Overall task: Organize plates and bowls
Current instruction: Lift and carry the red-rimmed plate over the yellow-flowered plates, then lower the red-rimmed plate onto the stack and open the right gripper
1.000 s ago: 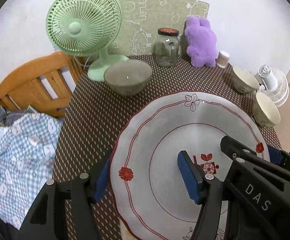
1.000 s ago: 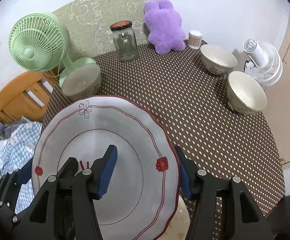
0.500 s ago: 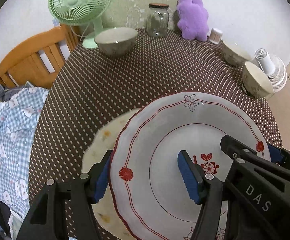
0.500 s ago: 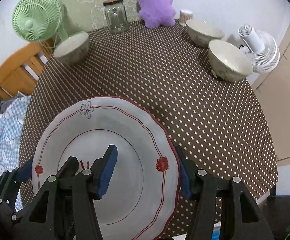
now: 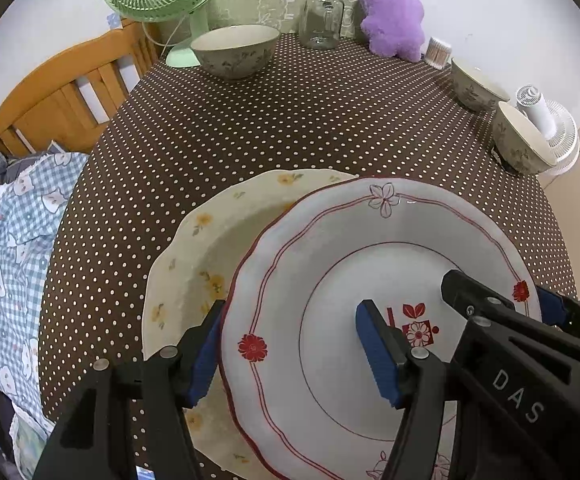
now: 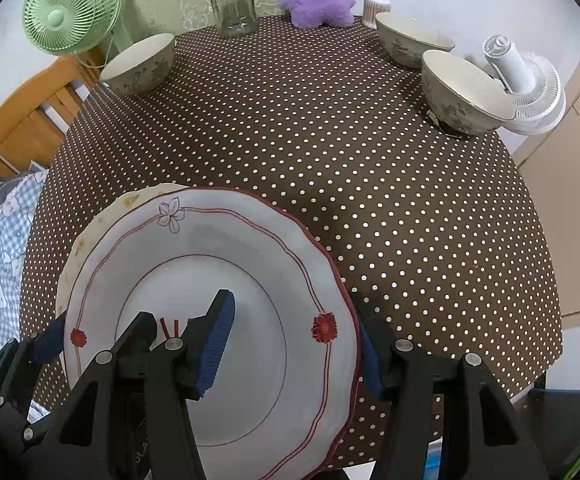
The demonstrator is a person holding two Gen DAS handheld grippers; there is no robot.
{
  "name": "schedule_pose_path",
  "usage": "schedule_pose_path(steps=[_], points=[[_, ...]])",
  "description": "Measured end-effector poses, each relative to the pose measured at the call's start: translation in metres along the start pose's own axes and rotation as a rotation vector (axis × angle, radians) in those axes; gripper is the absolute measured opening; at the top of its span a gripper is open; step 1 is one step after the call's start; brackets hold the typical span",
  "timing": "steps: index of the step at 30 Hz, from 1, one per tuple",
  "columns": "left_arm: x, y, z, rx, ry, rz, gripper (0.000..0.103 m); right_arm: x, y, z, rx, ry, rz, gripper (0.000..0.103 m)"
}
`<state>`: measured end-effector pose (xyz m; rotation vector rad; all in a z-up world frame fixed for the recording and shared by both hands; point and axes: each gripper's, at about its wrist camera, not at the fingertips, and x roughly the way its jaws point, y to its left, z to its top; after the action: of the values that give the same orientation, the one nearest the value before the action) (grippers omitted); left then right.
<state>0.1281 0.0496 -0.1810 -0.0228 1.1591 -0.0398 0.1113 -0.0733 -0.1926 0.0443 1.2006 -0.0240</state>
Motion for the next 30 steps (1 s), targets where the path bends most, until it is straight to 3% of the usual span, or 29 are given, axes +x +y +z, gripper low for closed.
schedule_pose_path(steps=[9, 24, 27, 30], points=[[0.004, 0.007, 0.002, -0.016, 0.015, -0.01, 0.066, 0.003, 0.006, 0.001, 0.004, 0.003, -0.006, 0.06], [0.006, 0.011, -0.001, 0.016, 0.03, 0.079, 0.07, 0.017, 0.023, 0.003, -0.026, 0.041, 0.014, 0.058], [0.005, 0.011, -0.001, 0.022, 0.03, 0.094, 0.079, 0.016, 0.024, 0.003, -0.035, 0.042, 0.021, 0.059], [0.005, 0.016, -0.001, -0.002, 0.03, 0.117, 0.081, 0.01, 0.026, 0.002, -0.06, 0.023, 0.026, 0.059]])
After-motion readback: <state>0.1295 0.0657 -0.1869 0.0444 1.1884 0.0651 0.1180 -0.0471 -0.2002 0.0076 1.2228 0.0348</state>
